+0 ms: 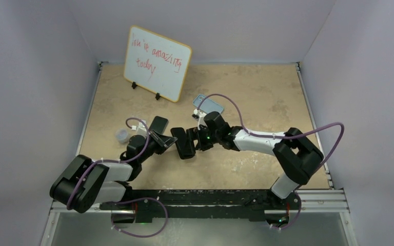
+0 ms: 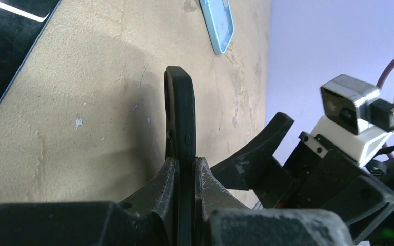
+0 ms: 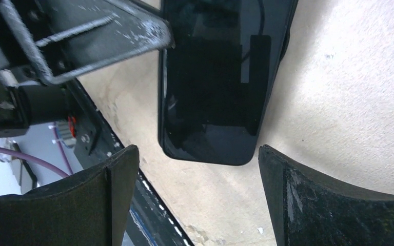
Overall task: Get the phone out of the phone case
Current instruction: Pick up the phone at the center of the board, then remove the phone case from the phone.
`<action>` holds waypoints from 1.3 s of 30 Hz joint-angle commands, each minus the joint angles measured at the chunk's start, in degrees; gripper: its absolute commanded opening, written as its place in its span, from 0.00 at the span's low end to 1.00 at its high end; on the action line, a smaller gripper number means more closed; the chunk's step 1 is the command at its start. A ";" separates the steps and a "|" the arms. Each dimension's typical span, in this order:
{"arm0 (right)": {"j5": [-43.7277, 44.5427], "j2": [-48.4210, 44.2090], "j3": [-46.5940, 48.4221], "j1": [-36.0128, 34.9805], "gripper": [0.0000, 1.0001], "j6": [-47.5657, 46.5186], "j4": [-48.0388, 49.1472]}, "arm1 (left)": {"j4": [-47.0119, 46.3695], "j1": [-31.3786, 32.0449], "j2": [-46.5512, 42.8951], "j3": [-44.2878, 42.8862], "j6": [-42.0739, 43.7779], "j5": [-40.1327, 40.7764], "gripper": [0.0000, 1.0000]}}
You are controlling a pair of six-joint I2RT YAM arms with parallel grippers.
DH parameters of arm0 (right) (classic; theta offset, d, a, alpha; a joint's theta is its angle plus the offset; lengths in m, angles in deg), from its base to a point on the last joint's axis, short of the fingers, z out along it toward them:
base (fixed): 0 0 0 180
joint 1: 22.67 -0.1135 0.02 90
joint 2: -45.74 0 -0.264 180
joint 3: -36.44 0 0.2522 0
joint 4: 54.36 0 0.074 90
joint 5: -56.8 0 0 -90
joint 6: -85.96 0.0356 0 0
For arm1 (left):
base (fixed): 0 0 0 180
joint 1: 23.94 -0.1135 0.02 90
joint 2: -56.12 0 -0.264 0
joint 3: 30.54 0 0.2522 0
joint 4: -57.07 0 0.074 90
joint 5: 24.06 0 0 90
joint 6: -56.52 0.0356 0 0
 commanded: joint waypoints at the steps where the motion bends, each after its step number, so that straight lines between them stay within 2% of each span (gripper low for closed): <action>1: 1.69 1.14 2.85 -0.91 0.87 -2.60 -5.16 | -1.36 -0.46 -2.03 -2.37 -1.71 0.77 0.00; 9: 2.19 3.36 3.72 -1.95 0.84 -2.90 -5.77 | -1.60 -0.46 -1.00 -2.35 -3.34 0.65 0.00; 23: 4.17 6.12 7.26 -3.32 0.85 -3.89 -7.82 | -1.09 -0.46 -0.05 -1.84 -5.02 1.55 0.00; 30: 8.55 7.80 8.37 -4.29 0.81 -5.56 -10.32 | -0.83 -0.47 0.42 -1.56 -7.57 1.36 0.00; 39: 9.32 10.38 9.08 -5.01 0.81 -5.88 -10.33 | -2.92 -0.13 0.95 0.11 -13.48 2.37 0.00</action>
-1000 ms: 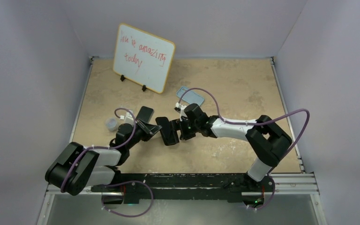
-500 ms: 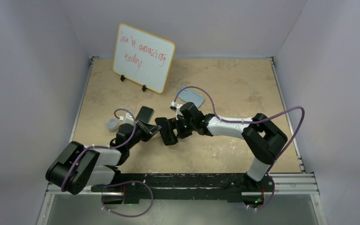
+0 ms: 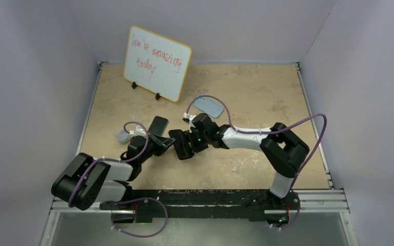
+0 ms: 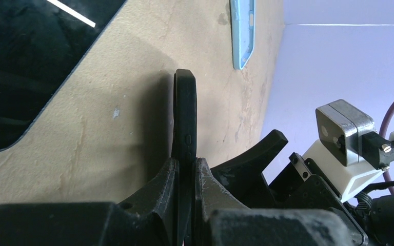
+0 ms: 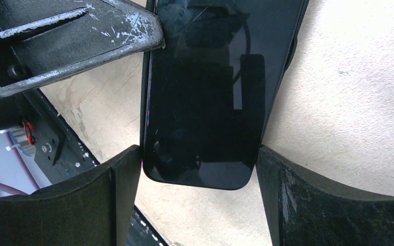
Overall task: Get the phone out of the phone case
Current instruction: Remove the phone case from the phone.
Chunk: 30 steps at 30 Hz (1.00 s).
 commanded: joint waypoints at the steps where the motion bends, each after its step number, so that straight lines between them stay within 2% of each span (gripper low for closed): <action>1: 3.88 2.46 1.53 -0.72 0.81 -1.91 -2.65 | -5.98 0.39 -0.21 -0.02 -5.82 -0.29 0.00; 5: 5.35 3.18 2.42 -0.99 0.79 -2.21 -4.73 | -6.19 1.47 -0.29 -0.05 -6.22 0.37 0.00; 9: 6.03 2.77 2.44 -1.01 0.72 -2.29 -5.03 | -6.55 1.93 -0.37 -0.02 -5.96 0.43 0.00; 15: 3.47 1.06 0.79 -0.77 0.49 -0.33 -3.92 | -5.93 1.94 -2.47 -0.12 -3.36 -0.25 0.00; 19: 0.81 -0.76 -1.27 0.68 0.30 1.48 -0.80 | -2.56 1.86 -6.21 -0.91 1.06 -0.72 0.25; 21: -1.67 -1.77 -2.90 2.00 0.21 3.10 1.78 | -0.33 1.85 -8.43 -1.54 3.83 -1.16 0.34; 25: -7.11 -3.27 -6.86 5.07 0.13 7.08 8.74 | 4.85 1.76 -13.14 -2.38 8.67 -2.17 0.43; 30: -15.01 -3.29 -12.09 9.04 0.06 14.20 20.21 | 12.80 1.76 -17.06 -3.64 15.55 -4.62 0.45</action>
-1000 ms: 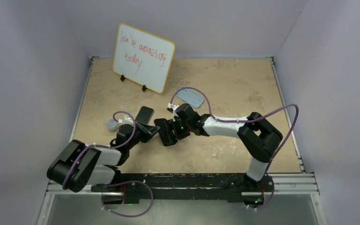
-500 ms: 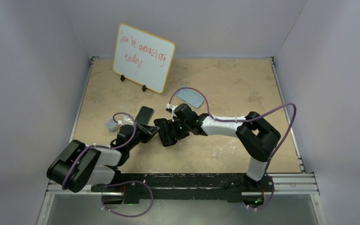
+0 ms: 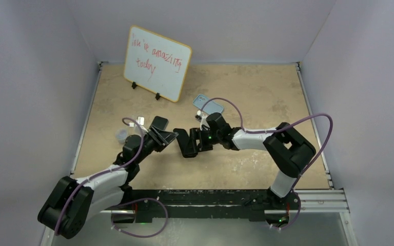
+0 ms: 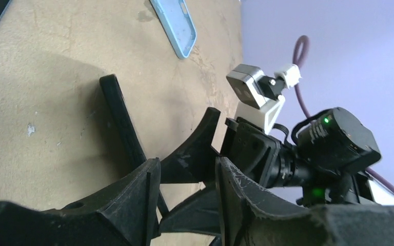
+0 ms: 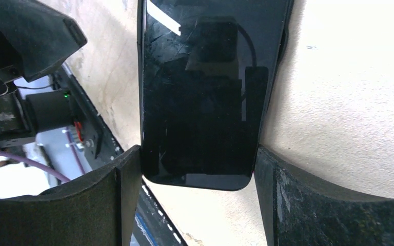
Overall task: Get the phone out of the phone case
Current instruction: Remove the phone case from the phone.
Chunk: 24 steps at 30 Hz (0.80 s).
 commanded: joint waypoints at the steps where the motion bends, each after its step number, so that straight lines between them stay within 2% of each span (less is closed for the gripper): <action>1: -6.90 -1.06 -4.35 3.45 0.05 7.79 10.83 | 6.80 0.21 -2.41 -2.26 8.77 -3.87 0.45; 8: -8.26 -0.16 -5.51 4.19 0.03 9.95 14.43 | 9.99 0.22 -1.40 -0.87 9.63 -7.89 0.45; 17: -8.62 0.59 -5.51 4.24 0.03 9.99 15.13 | 6.66 0.54 2.42 -1.47 9.44 -9.16 0.45; 24: -8.71 0.84 -5.34 4.23 0.03 9.31 14.80 | -0.95 1.80 9.22 -2.11 7.12 -10.53 0.45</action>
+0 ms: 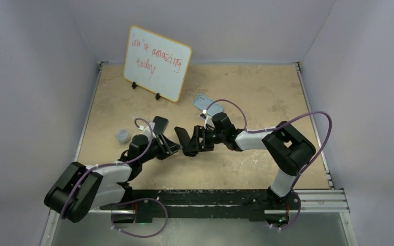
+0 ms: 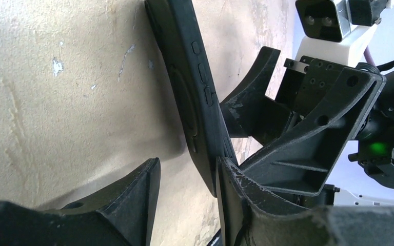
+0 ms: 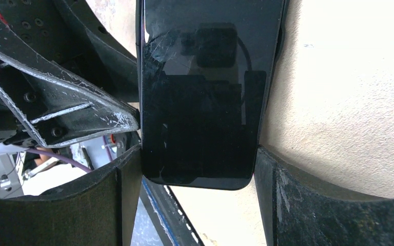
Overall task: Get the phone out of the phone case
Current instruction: Remove the phone case from the phone.
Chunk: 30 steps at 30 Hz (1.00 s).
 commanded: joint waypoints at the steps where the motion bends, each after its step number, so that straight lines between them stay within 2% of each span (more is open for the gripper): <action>1: -1.18 0.10 0.02 0.30 0.02 0.19 2.38 | -7.72 1.18 2.97 -1.74 -1.12 -1.84 0.45; 10: -1.37 0.26 0.19 0.30 0.02 -0.51 1.74 | -7.53 1.85 1.87 -1.64 -1.75 -0.64 0.45; 16: -1.46 0.36 0.32 0.29 0.02 -0.17 2.15 | -7.33 2.31 4.10 -1.41 -1.70 -0.44 0.41; 22: -1.63 0.28 0.11 0.33 0.02 0.10 2.24 | -7.41 2.85 5.85 -0.80 -1.63 0.17 0.33; 30: -1.79 -0.40 -0.24 0.33 0.02 0.40 2.32 | 0.86 2.94 3.75 -0.57 1.89 5.31 0.18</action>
